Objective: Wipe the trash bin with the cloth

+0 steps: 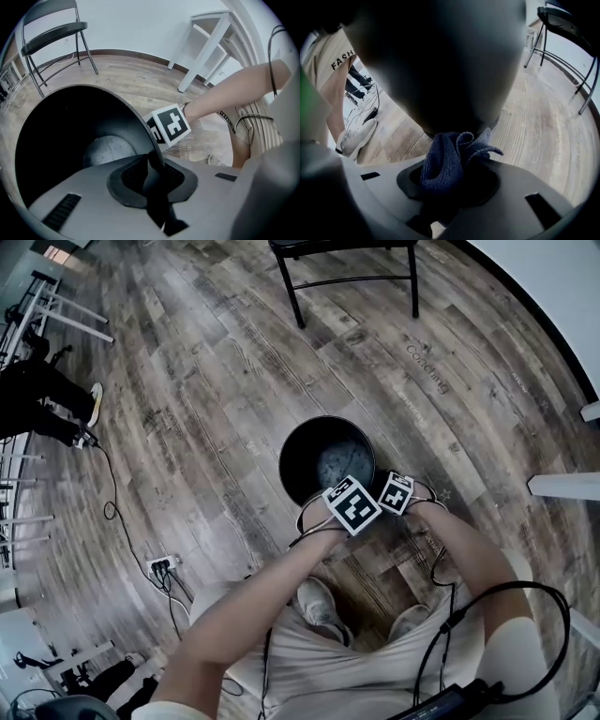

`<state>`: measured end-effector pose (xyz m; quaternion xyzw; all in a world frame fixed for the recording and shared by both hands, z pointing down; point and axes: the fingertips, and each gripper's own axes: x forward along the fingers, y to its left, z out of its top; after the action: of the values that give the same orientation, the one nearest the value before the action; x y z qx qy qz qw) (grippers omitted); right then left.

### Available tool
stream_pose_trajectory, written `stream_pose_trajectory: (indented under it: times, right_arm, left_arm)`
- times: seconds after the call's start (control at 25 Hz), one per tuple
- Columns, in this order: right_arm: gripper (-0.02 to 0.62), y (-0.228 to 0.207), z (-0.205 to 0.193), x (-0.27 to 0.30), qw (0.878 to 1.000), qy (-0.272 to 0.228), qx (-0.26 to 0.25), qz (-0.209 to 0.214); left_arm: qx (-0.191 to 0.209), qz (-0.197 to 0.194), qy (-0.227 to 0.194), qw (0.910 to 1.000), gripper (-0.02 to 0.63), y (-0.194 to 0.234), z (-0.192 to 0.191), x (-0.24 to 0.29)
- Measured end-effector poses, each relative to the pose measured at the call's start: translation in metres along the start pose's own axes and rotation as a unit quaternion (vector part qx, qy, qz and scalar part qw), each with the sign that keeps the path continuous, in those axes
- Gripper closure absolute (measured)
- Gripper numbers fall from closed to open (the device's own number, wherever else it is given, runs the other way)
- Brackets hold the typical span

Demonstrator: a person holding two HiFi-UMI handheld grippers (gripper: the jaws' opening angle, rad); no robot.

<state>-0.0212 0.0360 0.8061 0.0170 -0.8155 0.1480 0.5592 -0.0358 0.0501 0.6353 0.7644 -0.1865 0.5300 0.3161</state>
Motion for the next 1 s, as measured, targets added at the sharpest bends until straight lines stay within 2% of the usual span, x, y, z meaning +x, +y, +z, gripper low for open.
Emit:
stream_pose_trajectory:
  times: [0.12,0.2,0.28,0.4,0.56,0.72,0.84,1.0]
  right_arm:
    - [0.479,-0.007,-0.007,-0.03,0.999,0.006,0.053,0.009]
    - [0.479,-0.005,-0.002,-0.059,0.998,0.006,0.062,0.016]
    - [0.479,0.001,0.008,-0.09,0.999,0.002,0.04,0.01]
    - [0.479,0.016,0.026,-0.139,1.0,-0.005,-0.004,0.001]
    - [0.479,0.046,0.051,-0.18,0.999,-0.026,-0.012,0.022]
    - [0.479,0.068,0.074,-0.186,0.996,-0.065,0.0,0.056]
    - [0.479,0.074,0.081,-0.183,0.995,-0.077,0.009,0.062]
    - [0.48,0.075,0.083,-0.174,0.995,-0.083,0.017,0.061]
  left_arm:
    - [0.024,-0.008,0.009,0.9996,0.556,-0.003,-0.002,-0.006]
    - [0.045,-0.009,0.01,0.9989,0.5,-0.005,0.0,-0.015]
    - [0.067,-0.002,0.017,0.9976,0.478,-0.006,-0.002,-0.024]
    - [0.101,0.008,0.055,0.9933,0.46,-0.006,-0.017,-0.03]
    - [0.147,0.016,0.105,0.9835,0.46,-0.002,-0.042,-0.03]
    - [0.157,0.01,0.117,0.9805,0.482,-0.001,-0.053,-0.026]
    - [0.173,0.019,0.118,0.9776,0.568,-0.002,-0.053,-0.021]
    - [0.192,0.027,0.119,0.9738,0.574,-0.003,-0.054,-0.015]
